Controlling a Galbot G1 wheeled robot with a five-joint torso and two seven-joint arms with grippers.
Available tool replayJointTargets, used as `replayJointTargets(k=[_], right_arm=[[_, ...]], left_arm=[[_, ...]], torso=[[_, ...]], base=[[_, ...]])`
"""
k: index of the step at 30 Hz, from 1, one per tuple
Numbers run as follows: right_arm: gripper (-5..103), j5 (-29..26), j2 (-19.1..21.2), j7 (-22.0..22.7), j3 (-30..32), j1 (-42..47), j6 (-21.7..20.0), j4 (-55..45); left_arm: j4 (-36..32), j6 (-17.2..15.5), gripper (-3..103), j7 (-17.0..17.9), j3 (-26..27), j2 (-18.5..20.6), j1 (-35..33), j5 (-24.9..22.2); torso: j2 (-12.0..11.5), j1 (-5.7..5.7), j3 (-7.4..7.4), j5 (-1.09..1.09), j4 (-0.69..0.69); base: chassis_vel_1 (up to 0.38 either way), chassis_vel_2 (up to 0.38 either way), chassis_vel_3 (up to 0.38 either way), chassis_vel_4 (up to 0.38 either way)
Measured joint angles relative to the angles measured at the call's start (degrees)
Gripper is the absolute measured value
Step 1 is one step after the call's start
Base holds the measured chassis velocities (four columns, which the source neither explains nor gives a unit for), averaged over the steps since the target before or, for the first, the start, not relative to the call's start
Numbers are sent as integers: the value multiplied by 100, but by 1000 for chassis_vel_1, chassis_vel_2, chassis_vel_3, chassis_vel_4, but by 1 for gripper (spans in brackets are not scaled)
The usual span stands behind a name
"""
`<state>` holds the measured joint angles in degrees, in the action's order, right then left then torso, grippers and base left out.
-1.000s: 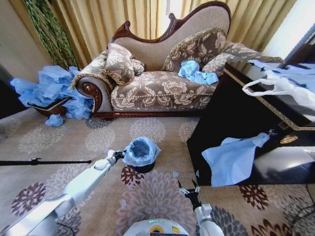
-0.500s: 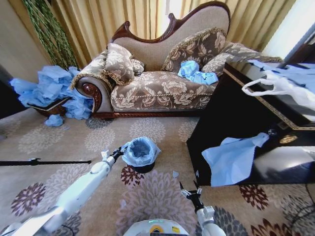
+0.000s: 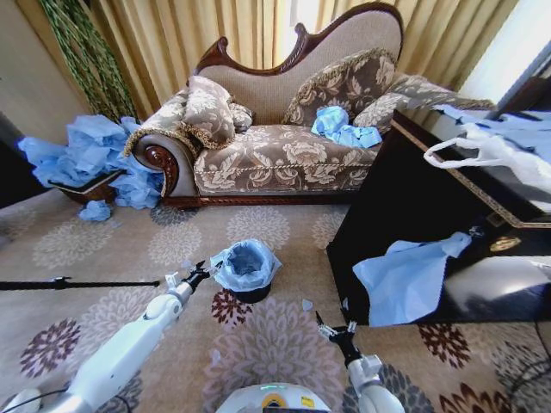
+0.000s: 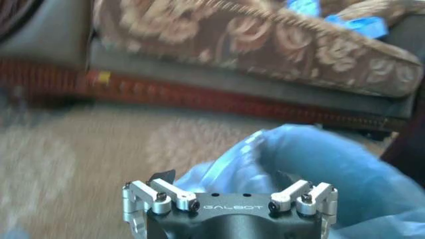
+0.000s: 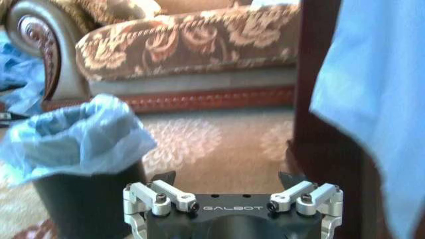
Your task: Place a garbage bag over the trash bin.
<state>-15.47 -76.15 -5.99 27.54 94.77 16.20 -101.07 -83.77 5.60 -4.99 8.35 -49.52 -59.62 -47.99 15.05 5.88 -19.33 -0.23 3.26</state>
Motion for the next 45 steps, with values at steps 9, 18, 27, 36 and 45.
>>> replayJointTargets(k=[9,18,27,36,45], right_arm=[[100,61,-43,446,248,716,-30,-1461],[100,298,-548,896,636,1563,13,-3168],[100,1371,-1181,929,586,2060,-236,-4294],[100,1667,-1495,885,421,2000,-548,-4283],[100,1628,-1478,789,419,2020,-602,-4246]], left_arm=[[-2195,96,100,755,1697,-270,-2099,1341],[-4675,98,100,712,3620,-1499,-4360,1491],[-6079,148,100,522,3434,-2854,-5589,2833],[-6028,-236,100,574,3775,-2510,-5897,2358],[-5985,-438,100,570,3774,-2307,-5901,2206]], torso=[[0,0,0,5,-10],[1,-2,1,7,-13],[0,0,0,3,-11],[0,0,0,3,-10],[0,0,0,3,-9]], base=[[0,0,0,0],[0,0,0,0],[0,0,0,0],[0,0,0,0],[0,0,0,0]])
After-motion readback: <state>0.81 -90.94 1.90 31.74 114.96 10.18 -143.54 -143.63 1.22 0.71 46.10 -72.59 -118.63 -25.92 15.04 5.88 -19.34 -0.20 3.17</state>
